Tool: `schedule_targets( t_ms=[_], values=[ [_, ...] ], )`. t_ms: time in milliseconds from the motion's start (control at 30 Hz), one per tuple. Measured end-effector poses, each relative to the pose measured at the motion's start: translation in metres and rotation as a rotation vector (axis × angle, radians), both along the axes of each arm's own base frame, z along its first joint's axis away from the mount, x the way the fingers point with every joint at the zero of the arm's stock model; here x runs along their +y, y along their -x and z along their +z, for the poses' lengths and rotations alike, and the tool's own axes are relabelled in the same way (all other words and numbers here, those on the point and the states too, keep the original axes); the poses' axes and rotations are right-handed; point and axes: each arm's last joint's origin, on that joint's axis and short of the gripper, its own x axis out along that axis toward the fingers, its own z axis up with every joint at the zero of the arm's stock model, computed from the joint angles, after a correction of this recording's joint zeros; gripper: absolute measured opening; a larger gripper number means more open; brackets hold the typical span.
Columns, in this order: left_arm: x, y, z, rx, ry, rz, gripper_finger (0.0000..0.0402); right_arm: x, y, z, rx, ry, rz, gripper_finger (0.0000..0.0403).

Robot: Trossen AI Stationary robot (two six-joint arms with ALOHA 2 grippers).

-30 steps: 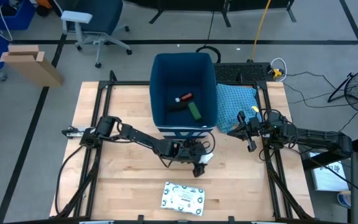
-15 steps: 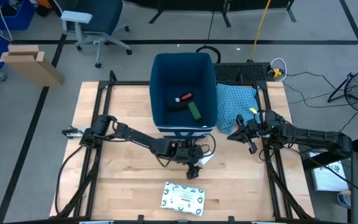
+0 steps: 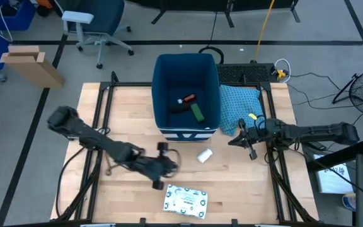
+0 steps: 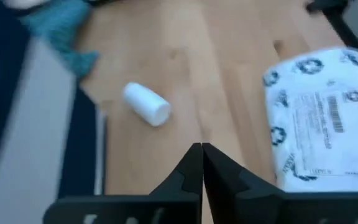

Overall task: Pick & place medical supplies in basket/bin
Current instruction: Put the white pill bottle into the blue bin

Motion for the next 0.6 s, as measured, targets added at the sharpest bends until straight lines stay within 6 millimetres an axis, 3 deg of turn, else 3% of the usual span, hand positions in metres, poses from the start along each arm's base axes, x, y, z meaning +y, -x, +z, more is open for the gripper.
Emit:
schedule_targets(
  t_ms=[167,333,600],
  values=[
    [0.013,0.045,-0.033,-0.125,0.035,0.065,0.0015,0.012,-0.01,-0.016,0.146,0.1,0.011,0.0],
    [0.027,0.075,-0.064,-0.225,0.113,0.074,0.0003,0.031,-0.035,-0.008,0.248,0.189,0.027,0.0],
    [0.036,0.088,-0.079,-0.302,0.148,0.073,0.0003,0.074,-0.091,-0.005,0.423,0.486,-0.044,0.0009]
  ],
)
